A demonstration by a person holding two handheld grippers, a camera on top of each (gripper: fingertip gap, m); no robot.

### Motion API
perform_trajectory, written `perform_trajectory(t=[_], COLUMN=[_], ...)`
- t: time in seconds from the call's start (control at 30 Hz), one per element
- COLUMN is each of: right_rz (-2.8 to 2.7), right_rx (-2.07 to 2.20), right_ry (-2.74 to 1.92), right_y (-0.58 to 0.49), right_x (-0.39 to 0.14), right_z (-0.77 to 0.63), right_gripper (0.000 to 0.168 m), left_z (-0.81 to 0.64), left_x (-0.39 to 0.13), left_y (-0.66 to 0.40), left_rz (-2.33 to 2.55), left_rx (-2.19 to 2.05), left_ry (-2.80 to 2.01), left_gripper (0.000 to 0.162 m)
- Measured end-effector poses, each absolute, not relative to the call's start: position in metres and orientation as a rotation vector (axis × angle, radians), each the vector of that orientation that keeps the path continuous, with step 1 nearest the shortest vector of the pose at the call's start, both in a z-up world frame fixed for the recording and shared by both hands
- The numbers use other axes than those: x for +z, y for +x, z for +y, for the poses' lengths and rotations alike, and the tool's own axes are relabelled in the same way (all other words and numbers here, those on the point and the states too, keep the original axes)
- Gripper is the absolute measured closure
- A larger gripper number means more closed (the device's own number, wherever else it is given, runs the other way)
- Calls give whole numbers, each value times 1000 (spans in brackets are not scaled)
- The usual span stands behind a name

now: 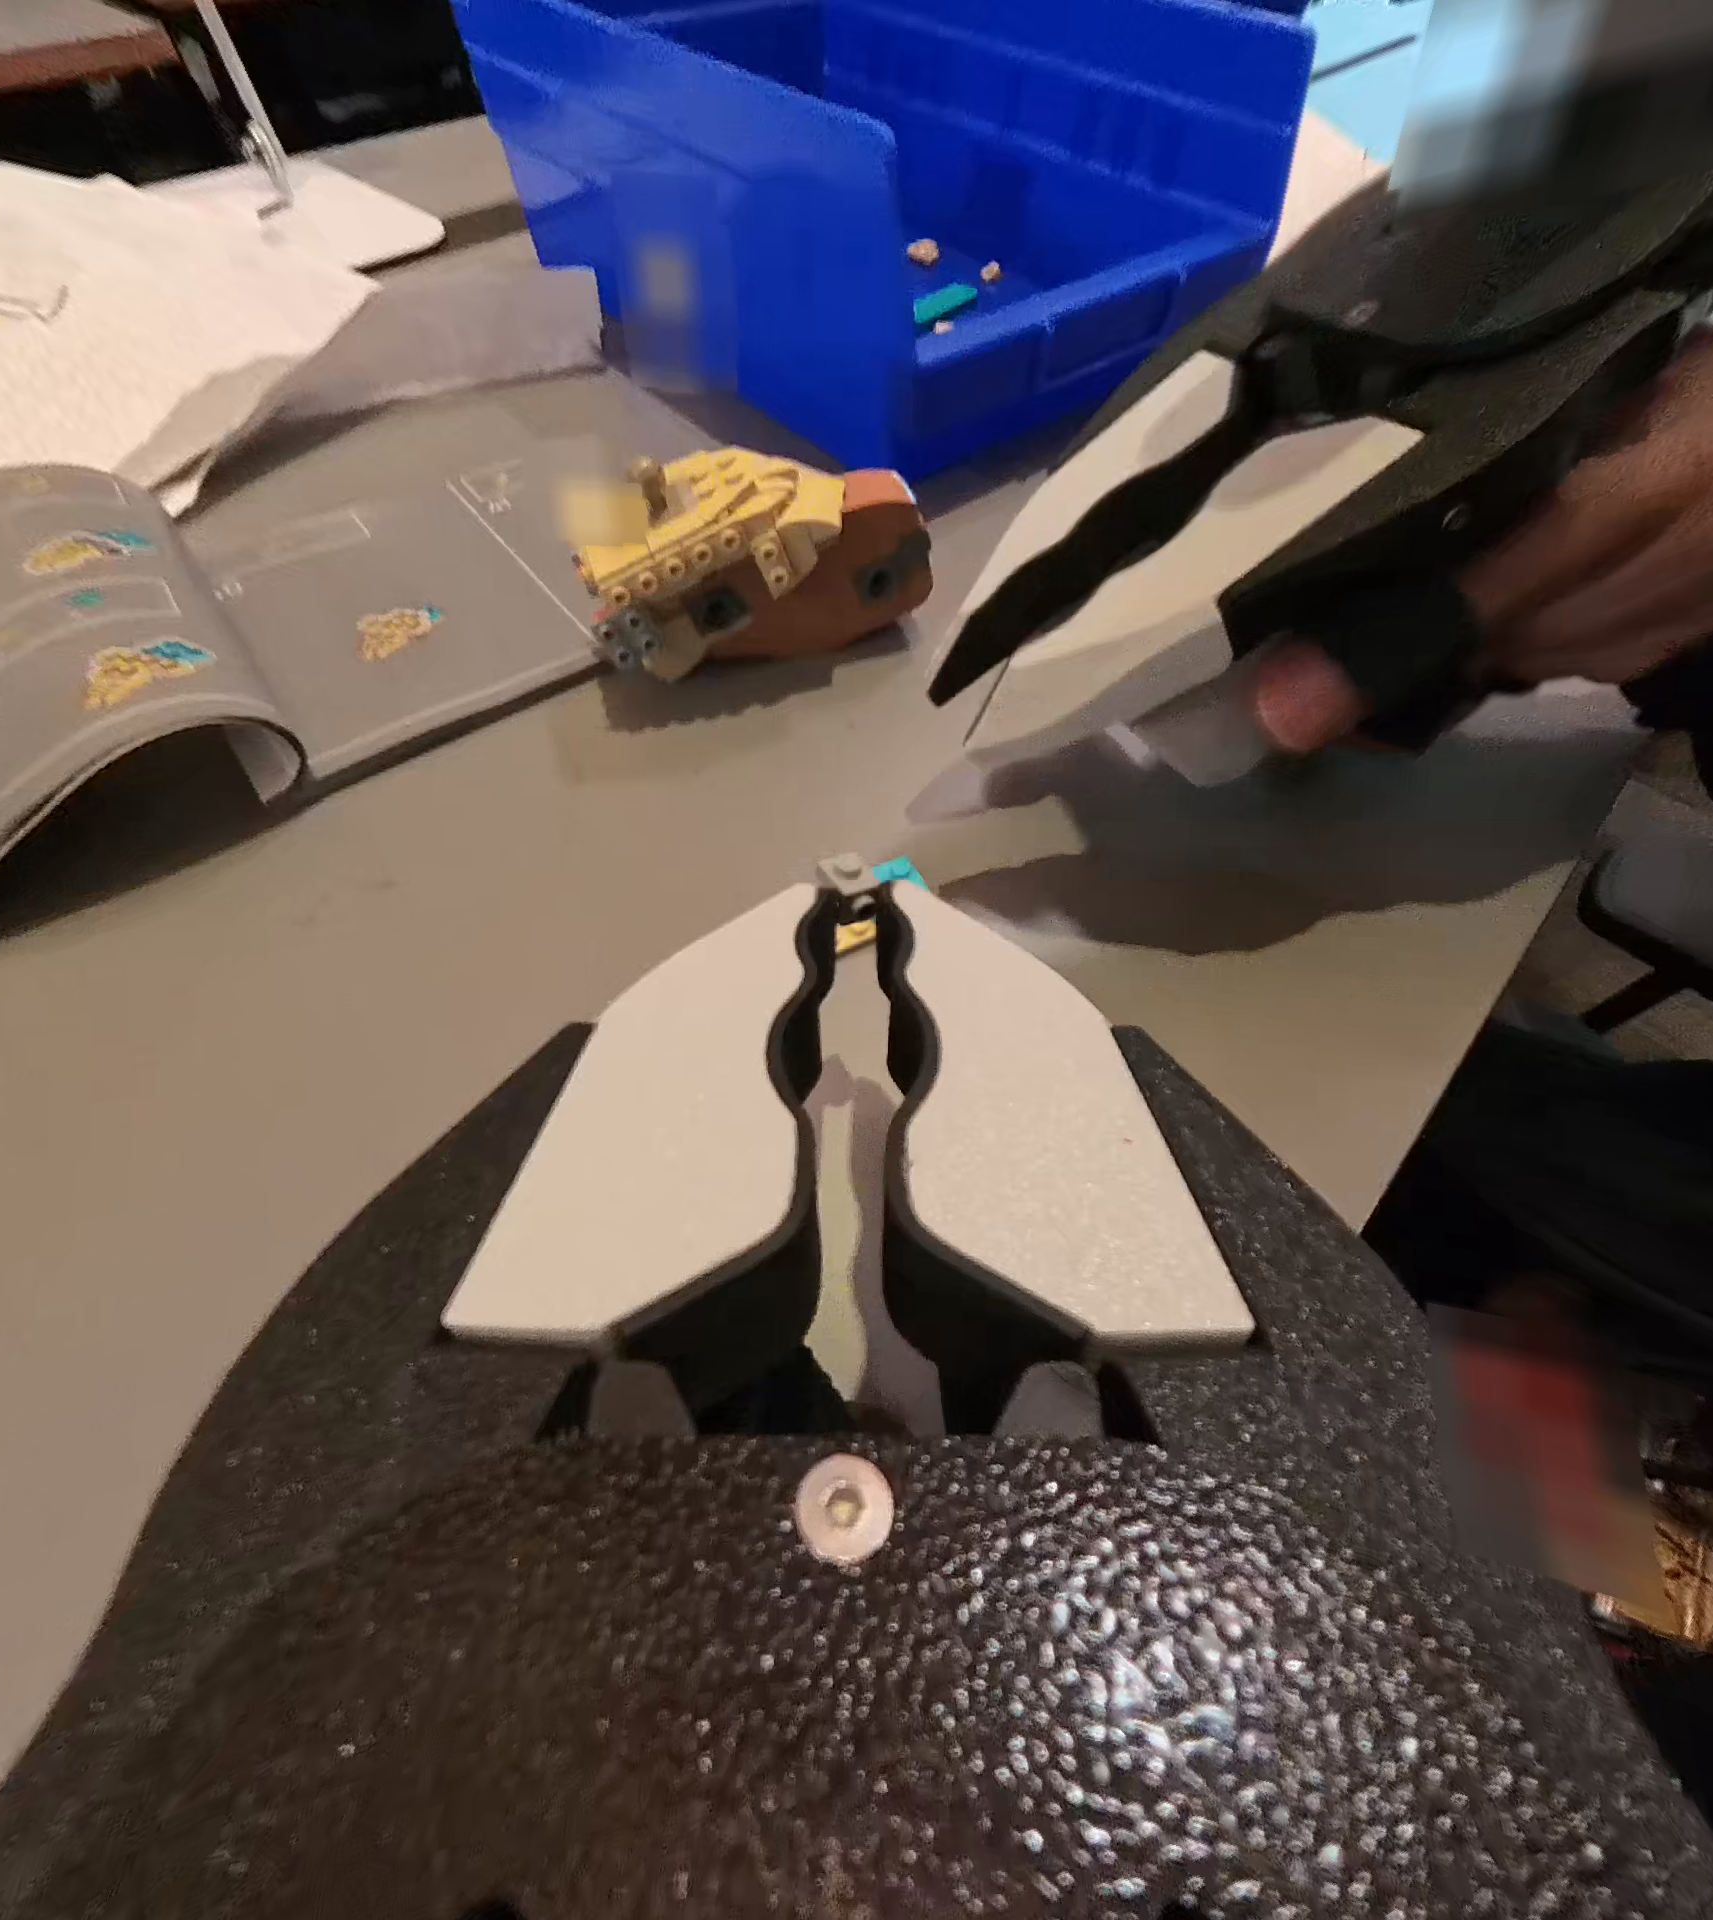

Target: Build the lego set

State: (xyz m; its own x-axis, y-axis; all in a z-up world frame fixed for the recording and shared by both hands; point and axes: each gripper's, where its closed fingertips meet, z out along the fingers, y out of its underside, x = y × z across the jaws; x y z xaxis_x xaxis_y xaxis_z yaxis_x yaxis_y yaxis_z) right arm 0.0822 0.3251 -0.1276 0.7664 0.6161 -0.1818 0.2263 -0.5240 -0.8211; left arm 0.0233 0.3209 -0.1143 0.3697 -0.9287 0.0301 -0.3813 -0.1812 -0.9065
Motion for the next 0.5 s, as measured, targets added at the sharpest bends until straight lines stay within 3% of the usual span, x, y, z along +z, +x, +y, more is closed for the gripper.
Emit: perform_trajectory(t=[0.33,0.5], right_rz=[-989,-1014], right_rx=[396,370], right_ry=[-2198,-2202], right_y=[55,50], right_x=[-161,-164], right_z=[326,326], right_gripper=[139,152], left_z=[318,317], left_x=[-128,-133], left_y=[26,27], left_rz=[1225,1251], left_rx=[-800,-819], left_ry=[-1826,-1866], left_gripper=[155,155])
